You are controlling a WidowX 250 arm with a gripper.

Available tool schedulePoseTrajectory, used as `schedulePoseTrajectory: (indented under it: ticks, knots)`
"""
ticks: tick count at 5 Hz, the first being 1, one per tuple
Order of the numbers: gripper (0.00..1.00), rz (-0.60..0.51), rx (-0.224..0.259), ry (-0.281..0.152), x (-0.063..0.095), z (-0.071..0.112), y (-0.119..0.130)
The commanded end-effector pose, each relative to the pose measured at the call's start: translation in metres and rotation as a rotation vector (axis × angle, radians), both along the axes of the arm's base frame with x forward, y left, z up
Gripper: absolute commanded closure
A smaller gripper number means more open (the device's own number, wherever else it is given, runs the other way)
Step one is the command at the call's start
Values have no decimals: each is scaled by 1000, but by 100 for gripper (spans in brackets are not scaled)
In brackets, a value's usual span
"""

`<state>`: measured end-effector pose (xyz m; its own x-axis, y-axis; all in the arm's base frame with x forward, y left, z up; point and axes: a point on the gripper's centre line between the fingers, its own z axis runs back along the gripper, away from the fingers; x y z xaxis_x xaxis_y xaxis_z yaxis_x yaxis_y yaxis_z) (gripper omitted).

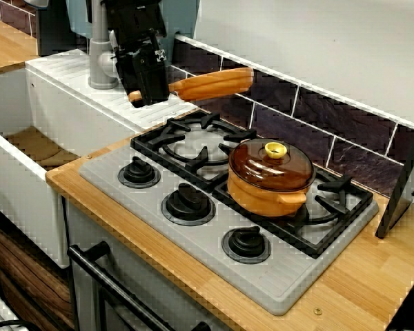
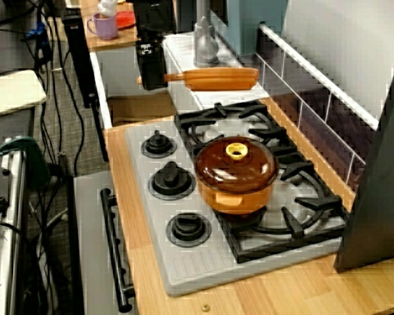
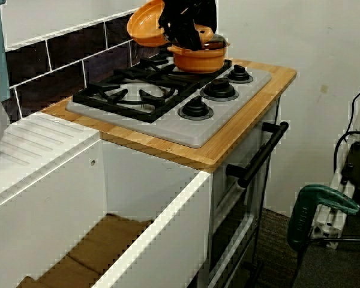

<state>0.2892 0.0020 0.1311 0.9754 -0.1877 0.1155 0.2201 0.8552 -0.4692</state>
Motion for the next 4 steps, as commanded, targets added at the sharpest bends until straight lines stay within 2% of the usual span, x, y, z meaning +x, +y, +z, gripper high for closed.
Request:
schedulePoseTrajectory:
  ticks: [1, 2, 3, 4]
  knots:
    - [100, -19, -10, -48, -3, 9, 0]
    - [100, -25, -21, -41, -3, 9, 0]
    - [100, 37, 47, -51, -2, 7, 1]
    - [100, 92, 254, -138, -2, 10, -6]
